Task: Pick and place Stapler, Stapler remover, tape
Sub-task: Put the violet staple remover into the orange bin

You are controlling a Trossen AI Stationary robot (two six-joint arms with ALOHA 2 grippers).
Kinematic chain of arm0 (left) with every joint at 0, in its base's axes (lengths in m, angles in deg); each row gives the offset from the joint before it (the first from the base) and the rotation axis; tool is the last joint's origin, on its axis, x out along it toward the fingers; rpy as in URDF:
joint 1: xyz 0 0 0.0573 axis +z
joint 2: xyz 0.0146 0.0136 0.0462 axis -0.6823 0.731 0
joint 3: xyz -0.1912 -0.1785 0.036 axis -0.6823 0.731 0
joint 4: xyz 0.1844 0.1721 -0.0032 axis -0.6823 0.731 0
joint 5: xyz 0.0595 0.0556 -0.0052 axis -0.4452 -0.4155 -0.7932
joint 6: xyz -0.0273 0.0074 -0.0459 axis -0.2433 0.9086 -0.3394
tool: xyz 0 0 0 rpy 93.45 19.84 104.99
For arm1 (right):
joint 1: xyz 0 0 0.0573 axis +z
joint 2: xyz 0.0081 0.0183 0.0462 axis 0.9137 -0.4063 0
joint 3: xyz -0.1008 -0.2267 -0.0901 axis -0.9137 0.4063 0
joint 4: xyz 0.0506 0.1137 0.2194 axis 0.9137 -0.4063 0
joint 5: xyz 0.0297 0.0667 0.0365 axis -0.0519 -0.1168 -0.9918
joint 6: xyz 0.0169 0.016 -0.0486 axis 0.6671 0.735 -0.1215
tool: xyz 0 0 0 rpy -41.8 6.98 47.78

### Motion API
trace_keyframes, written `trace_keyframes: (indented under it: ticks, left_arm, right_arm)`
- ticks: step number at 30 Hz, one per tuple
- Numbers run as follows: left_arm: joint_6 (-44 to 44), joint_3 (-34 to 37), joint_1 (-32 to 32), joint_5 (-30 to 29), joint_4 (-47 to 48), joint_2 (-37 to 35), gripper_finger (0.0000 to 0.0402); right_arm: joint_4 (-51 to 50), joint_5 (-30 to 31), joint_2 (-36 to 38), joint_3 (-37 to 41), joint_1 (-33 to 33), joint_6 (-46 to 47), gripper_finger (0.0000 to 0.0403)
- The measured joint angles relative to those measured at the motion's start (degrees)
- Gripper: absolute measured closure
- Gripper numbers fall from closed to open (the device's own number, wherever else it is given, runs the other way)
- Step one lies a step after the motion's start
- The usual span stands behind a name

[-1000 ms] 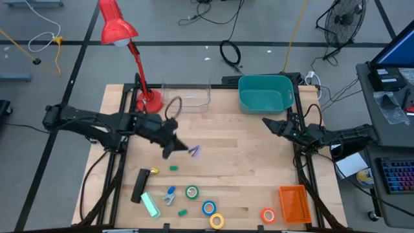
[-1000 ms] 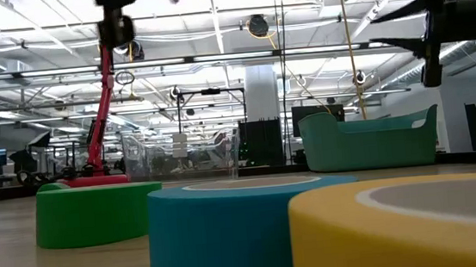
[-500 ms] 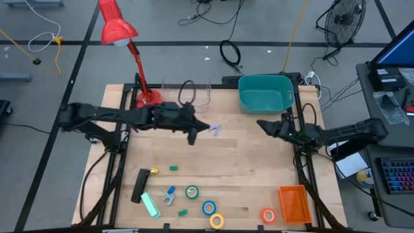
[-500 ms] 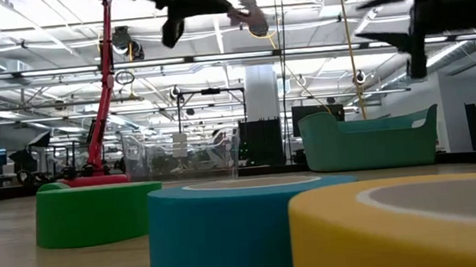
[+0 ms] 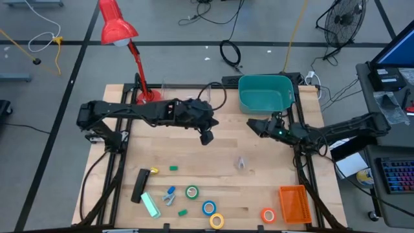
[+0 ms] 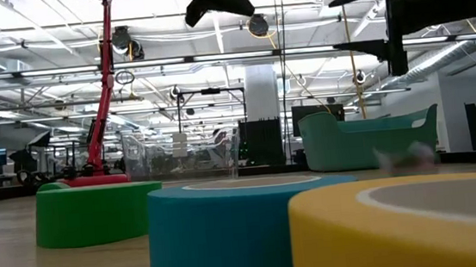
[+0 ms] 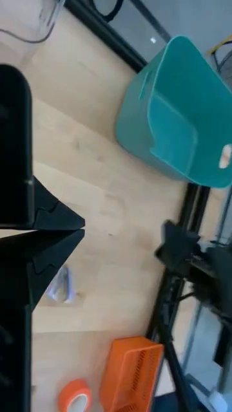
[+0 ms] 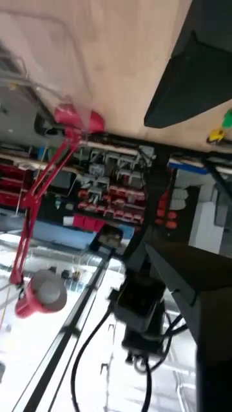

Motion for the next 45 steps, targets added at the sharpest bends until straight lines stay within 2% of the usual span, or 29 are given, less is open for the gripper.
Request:
trace_keyframes:
  ticks: [6, 8, 10, 15, 17, 23, 27, 32, 34, 37, 40, 45]
  left_arm:
    - [-0.03, 0.0, -0.02, 0.52, 1.07, -0.07, 0.0401]
    - [-0.46, 0.0, -0.02, 1.53, 1.45, -0.07, 0.0401]
    - [-0.87, 0.0, -0.02, 2.98, 2.68, -0.07, 0.0402]
    - [-0.97, 0.0, -0.58, 3.6, 9.69, -0.07, 0.0402]
    - [-0.96, 0.0, -0.81, 3.6, 11.81, -0.07, 0.0401]
    - [-0.86, 0.0, -1.16, 3.64, 14.55, -0.07, 0.0401]
    - [-1.05, 0.0, -1.78, 3.62, 14.69, -0.07, 0.0401]
    - [-1.6, 0.67, -2.77, 3.33, 14.96, -0.12, 0.0401]
    - [-2.59, 2.32, -3.07, 3.18, 14.32, -0.17, 0.04]
    - [-4.69, 5.93, -3.43, 3.24, 12.82, -0.15, 0.0401]
    - [-7.24, 10.76, -3.78, 4.7, 9.61, -0.15, 0.0399]
    - [-12.55, 19.36, -4.54, 9.11, 1.11, -0.09, 0.04]
  right_arm:
    - [-0.59, -0.17, -0.39, 0.0, 0.02, -0.81, 0.0109]
    - [-0.84, -2.01, -0.46, 0.0, -0.03, -1.99, 0.0109]
    - [-1.5, -6.8, -0.42, -0.02, -0.27, -3.42, 0.0109]
    - [-6.37, -26.17, -0.44, -0.02, 0.2, -6.31, 0.011]
    - [-9.24, -32.07, -0.44, -0.02, 1.48, -7.69, 0.011]
    - [-22.91, -40.65, -0.43, -0.04, 6.56, -9.13, 0.011]
    - [-33.09, -41.0, -0.6, -0.04, 10.62, -10.88, 0.011]
    - [-35.75, -40.6, -2.17, -0.38, 14.47, -12.64, 0.011]
    - [-39.94, -40.58, -3.86, -2.5, 15.56, -14.63, 0.011]
    - [-51.16, -39.78, -7.61, -9.27, 16.38, -21.21, 0.011]
    - [-63.1, -33.88, -12.67, -19.08, 16.47, -31.19, 0.011]
    - [-72.64, -28.83, -21.93, -32.13, 16.41, -47.45, 0.011]
